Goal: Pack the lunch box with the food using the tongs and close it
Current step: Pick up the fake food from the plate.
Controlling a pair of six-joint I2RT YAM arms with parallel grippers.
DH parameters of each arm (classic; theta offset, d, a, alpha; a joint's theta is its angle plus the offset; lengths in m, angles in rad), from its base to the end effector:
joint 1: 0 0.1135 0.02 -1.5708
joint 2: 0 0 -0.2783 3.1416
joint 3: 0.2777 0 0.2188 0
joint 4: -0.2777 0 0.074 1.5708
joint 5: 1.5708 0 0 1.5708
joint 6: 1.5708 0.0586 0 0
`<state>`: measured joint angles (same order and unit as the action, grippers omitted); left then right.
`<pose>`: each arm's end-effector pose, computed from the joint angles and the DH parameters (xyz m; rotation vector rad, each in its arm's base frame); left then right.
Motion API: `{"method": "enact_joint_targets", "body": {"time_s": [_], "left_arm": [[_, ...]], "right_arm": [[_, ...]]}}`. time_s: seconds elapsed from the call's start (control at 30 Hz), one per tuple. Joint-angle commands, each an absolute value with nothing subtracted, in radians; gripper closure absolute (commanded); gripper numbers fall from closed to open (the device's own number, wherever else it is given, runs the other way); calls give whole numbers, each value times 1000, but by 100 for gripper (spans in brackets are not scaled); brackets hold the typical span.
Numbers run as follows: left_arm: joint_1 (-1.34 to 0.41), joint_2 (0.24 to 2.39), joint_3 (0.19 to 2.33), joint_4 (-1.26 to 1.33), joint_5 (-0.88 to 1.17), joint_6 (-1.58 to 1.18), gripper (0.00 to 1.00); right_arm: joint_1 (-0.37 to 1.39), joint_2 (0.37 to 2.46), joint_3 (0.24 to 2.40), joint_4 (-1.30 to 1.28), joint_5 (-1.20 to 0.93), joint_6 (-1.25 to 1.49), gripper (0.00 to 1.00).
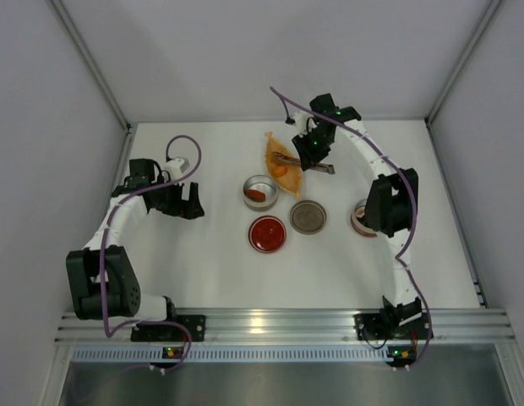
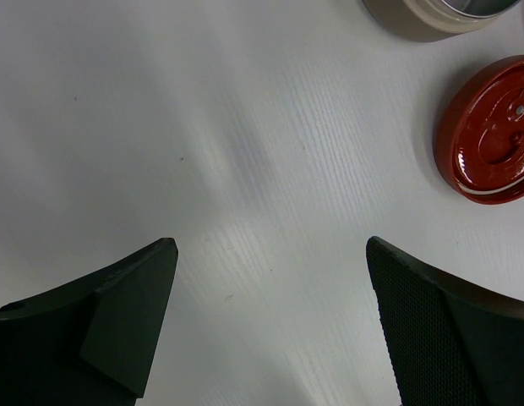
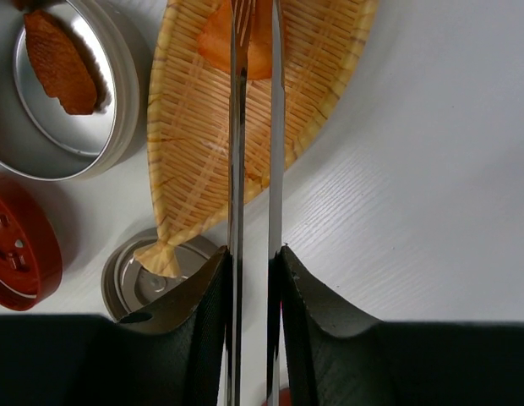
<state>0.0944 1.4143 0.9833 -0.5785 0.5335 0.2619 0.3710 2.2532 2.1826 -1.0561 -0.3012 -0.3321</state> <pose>0.2608 -0.0052 0.2496 0.3974 2.4261 -0.5339 0.4275 0.1850 0.2571 -1.0070 2.4794 0.4175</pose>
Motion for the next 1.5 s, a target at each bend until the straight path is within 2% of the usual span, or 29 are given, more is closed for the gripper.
{"method": "enact_joint_targets", "body": {"time_s": [0.0,0.5,1.2,1.27,1.4,1.47], "left_arm": [[92,1419,983,-537,543,275,2],[92,1404,989,-543,541,268,2],[92,1388,991,-549,543,265,2],[92,1390,991,-551,543,265,2],[92,1382,991,-558,537,270,2],[92,1381,988,-558,534,275,2]], "right_arm": [[382,2249,2227,-1071,-328,-345,74],[380,2163,2226,-1057,-342,-333,92],[370,2074,2223,-1065,-361,-313,100],[371,2074,2226,-1081,-356,-322,97],[367,2066,2208,-1127,-353,-371,79],[367,2042,2184,-1135,-347,-406,73]]}}
